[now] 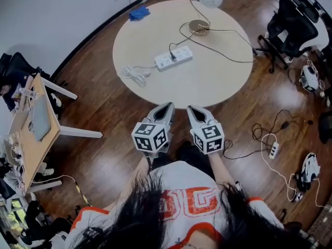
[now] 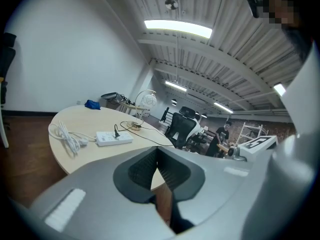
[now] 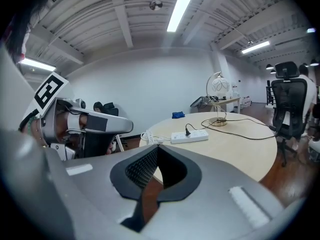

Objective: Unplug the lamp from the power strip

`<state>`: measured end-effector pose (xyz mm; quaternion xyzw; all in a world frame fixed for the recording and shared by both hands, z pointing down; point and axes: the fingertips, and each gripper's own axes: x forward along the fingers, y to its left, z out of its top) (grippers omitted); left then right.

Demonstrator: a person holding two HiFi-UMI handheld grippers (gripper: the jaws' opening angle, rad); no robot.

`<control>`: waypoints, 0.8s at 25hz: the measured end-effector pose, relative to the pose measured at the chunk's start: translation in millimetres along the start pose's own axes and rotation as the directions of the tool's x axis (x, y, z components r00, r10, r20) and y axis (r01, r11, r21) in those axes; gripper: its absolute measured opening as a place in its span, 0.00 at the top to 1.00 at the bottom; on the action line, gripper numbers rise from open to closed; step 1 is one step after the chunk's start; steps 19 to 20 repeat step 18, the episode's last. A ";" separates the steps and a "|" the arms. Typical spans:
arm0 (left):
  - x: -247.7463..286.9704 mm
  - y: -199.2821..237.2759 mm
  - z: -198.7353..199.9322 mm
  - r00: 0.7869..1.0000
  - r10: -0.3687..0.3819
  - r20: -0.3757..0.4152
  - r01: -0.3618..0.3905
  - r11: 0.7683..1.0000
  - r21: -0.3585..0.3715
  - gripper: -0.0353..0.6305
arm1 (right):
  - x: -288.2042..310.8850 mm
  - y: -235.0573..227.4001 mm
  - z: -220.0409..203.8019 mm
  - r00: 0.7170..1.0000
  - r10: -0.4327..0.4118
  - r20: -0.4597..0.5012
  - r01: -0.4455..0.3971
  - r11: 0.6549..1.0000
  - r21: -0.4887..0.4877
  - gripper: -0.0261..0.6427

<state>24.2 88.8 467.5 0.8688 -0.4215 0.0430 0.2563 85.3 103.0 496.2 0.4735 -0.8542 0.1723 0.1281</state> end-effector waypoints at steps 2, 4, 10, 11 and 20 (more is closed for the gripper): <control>-7.2 1.0 1.4 1.000 -0.004 -0.006 0.005 1.000 0.017 0.95 | -1.0 8.8 -1.0 1.000 0.000 0.000 0.000 1.000 0.016 0.96; -16.1 6.2 4.2 1.000 -0.009 0.000 0.009 1.000 0.012 0.95 | -0.1 20.5 -3.1 1.000 0.000 0.002 0.000 1.000 0.029 0.96; -46.8 21.7 1.7 1.000 -0.017 0.010 0.017 1.000 -0.005 0.94 | -2.5 48.9 -6.8 1.000 -0.026 0.009 0.026 0.999 0.048 0.96; -50.5 23.5 0.0 1.000 -0.021 0.007 0.021 1.000 -0.010 0.95 | -2.9 51.5 -7.2 0.999 -0.033 0.010 0.032 0.998 0.052 0.96; -69.6 39.4 -4.7 0.999 -0.035 0.006 0.035 0.999 -0.021 0.95 | -0.6 76.9 -15.2 0.999 -0.044 0.001 0.043 0.996 0.077 0.96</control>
